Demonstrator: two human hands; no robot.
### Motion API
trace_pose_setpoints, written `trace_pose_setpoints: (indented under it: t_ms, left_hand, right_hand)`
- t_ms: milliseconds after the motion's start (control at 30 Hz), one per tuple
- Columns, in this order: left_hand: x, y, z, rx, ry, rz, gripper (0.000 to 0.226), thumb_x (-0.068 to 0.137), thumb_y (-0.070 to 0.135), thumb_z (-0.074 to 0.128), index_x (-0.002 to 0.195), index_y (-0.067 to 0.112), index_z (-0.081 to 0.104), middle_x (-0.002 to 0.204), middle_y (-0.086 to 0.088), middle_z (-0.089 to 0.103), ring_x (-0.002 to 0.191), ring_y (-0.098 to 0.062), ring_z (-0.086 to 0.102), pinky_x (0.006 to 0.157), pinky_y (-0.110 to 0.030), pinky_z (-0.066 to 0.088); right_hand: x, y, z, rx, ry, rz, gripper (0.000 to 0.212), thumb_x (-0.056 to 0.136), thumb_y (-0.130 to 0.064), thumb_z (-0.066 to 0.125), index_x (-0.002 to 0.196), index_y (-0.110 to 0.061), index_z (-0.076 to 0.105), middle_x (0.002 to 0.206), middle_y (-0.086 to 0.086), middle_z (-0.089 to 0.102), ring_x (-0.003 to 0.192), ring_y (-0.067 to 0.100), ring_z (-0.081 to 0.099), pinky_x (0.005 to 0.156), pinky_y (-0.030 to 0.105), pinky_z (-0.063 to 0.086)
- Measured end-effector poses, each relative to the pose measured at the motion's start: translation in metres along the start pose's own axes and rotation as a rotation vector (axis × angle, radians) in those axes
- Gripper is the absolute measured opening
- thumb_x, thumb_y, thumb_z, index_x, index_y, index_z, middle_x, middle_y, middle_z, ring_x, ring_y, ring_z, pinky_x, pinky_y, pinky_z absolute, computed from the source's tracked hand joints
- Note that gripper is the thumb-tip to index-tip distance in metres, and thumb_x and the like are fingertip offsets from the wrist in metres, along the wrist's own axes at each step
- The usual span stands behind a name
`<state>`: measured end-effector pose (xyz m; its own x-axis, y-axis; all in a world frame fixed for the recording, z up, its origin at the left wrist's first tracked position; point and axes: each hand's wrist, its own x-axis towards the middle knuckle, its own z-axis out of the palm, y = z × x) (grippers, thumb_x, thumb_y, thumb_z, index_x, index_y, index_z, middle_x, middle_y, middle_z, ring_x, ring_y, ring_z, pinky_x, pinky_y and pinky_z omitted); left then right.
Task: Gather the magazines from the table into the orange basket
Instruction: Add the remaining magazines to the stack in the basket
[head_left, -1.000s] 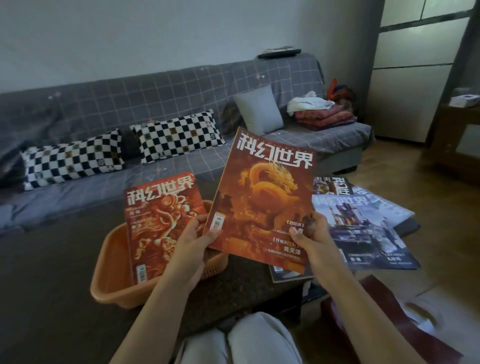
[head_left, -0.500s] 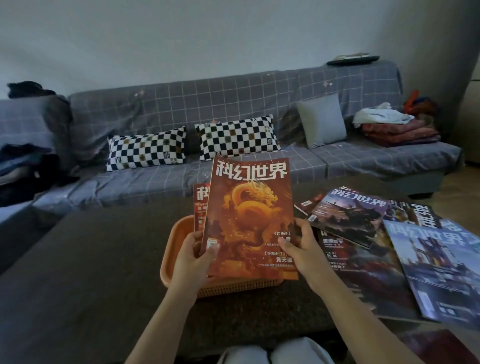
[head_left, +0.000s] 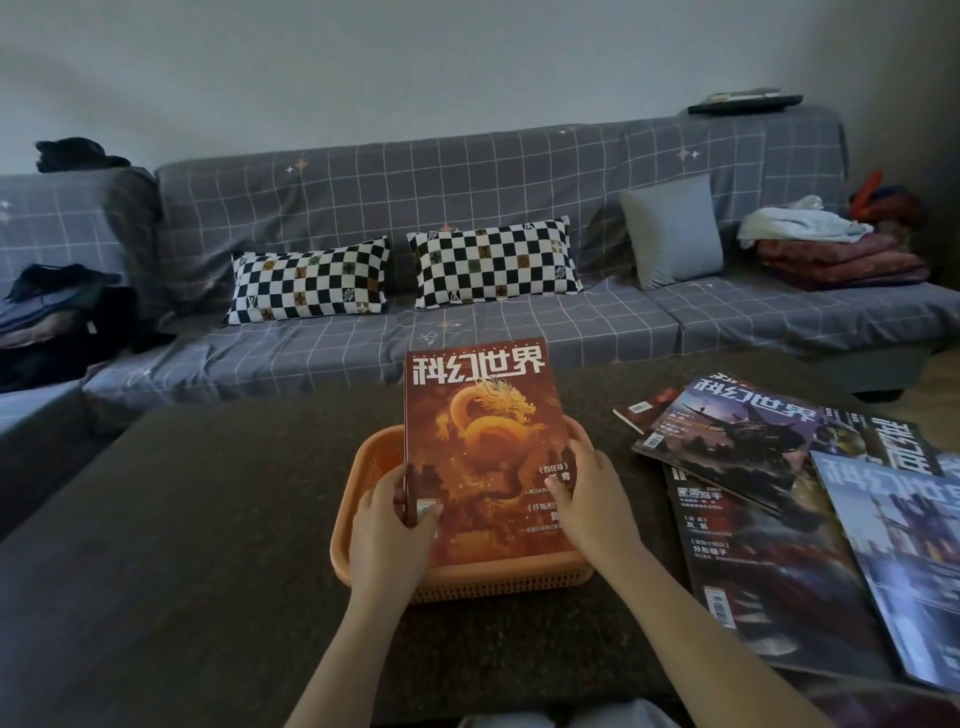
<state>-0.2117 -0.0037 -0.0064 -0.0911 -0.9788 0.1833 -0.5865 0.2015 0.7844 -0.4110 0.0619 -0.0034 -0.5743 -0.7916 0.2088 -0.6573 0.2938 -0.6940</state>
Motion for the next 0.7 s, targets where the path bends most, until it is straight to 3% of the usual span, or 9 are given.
trace_pose_setpoints:
  t_ms: [67, 134, 334, 434, 534, 601, 668, 701]
  left_hand:
    - [0.000, 0.001, -0.001, -0.003, 0.033, -0.022, 0.056, 0.085, 0.033, 0.069, 0.138, 0.026, 0.048, 0.131, 0.000, 0.054, 0.108, -0.018, 0.058, 0.089, -0.037, 0.053]
    - [-0.001, 0.002, -0.002, 0.020, 0.069, -0.052, 0.051, 0.087, 0.032, 0.067, 0.135, 0.023, 0.053, 0.132, -0.001, 0.054, 0.109, -0.017, 0.058, 0.087, -0.030, 0.050]
    - [0.003, -0.001, -0.002, -0.019, 0.045, -0.090, 0.043, 0.091, 0.029, 0.063, 0.133, 0.024, 0.057, 0.126, 0.002, 0.061, 0.100, -0.012, 0.060, 0.060, -0.011, 0.037]
    - [0.005, -0.001, -0.003, -0.046, 0.030, -0.117, 0.042, 0.092, 0.028, 0.061, 0.133, 0.024, 0.057, 0.123, 0.003, 0.064, 0.078, -0.001, 0.060, 0.044, -0.010, 0.036]
    - [0.006, 0.001, -0.004, -0.064, 0.036, -0.144, 0.040, 0.093, 0.029, 0.060, 0.132, 0.023, 0.057, 0.110, 0.008, 0.067, 0.067, 0.001, 0.060, 0.040, -0.009, 0.036]
    - [0.002, 0.006, -0.006, -0.067, 0.046, -0.136, 0.040, 0.093, 0.031, 0.059, 0.132, 0.022, 0.057, 0.107, 0.008, 0.067, 0.077, -0.004, 0.065, 0.048, -0.009, 0.043]
    - [-0.003, 0.012, -0.004, -0.091, 0.053, -0.075, 0.047, 0.092, 0.029, 0.061, 0.137, 0.019, 0.051, 0.128, 0.001, 0.059, 0.108, -0.015, 0.060, 0.081, -0.028, 0.055]
    - [-0.006, 0.015, -0.002, -0.103, 0.056, -0.041, 0.050, 0.091, 0.027, 0.062, 0.139, 0.019, 0.048, 0.135, -0.001, 0.053, 0.120, -0.018, 0.052, 0.095, -0.040, 0.050]
  right_hand:
    - [0.000, 0.002, 0.004, -0.067, 0.037, 0.010, 0.050, 0.089, -0.028, 0.059, 0.135, -0.018, 0.041, 0.132, 0.003, 0.041, 0.123, 0.016, 0.043, 0.096, 0.028, 0.040]
    - [0.002, 0.005, 0.005, -0.084, 0.043, 0.000, 0.047, 0.089, -0.025, 0.059, 0.132, -0.016, 0.045, 0.130, 0.003, 0.043, 0.122, 0.016, 0.044, 0.096, 0.028, 0.041]
    - [0.001, 0.010, 0.009, -0.090, 0.097, -0.014, 0.042, 0.087, -0.035, 0.060, 0.123, -0.016, 0.052, 0.119, 0.000, 0.054, 0.111, 0.014, 0.051, 0.088, 0.024, 0.042]
    - [0.001, 0.008, 0.011, -0.103, 0.124, 0.001, 0.042, 0.085, -0.040, 0.061, 0.120, -0.017, 0.053, 0.114, -0.002, 0.055, 0.106, 0.012, 0.053, 0.080, 0.021, 0.040]
    - [0.000, 0.006, 0.011, -0.103, 0.133, -0.002, 0.042, 0.085, -0.039, 0.061, 0.120, -0.017, 0.053, 0.114, -0.001, 0.056, 0.105, 0.013, 0.053, 0.078, 0.020, 0.039]
    - [-0.001, 0.006, 0.009, -0.094, 0.117, -0.001, 0.043, 0.086, -0.038, 0.061, 0.123, -0.017, 0.053, 0.117, 0.000, 0.056, 0.108, 0.014, 0.053, 0.083, 0.023, 0.043]
    - [-0.001, 0.007, 0.004, -0.062, 0.064, -0.005, 0.048, 0.087, -0.038, 0.060, 0.128, -0.016, 0.051, 0.122, 0.001, 0.054, 0.111, 0.015, 0.054, 0.090, 0.029, 0.046]
    - [-0.002, 0.007, 0.001, -0.032, 0.033, -0.007, 0.051, 0.087, -0.037, 0.060, 0.131, -0.015, 0.048, 0.124, 0.002, 0.053, 0.110, 0.015, 0.054, 0.092, 0.030, 0.048]
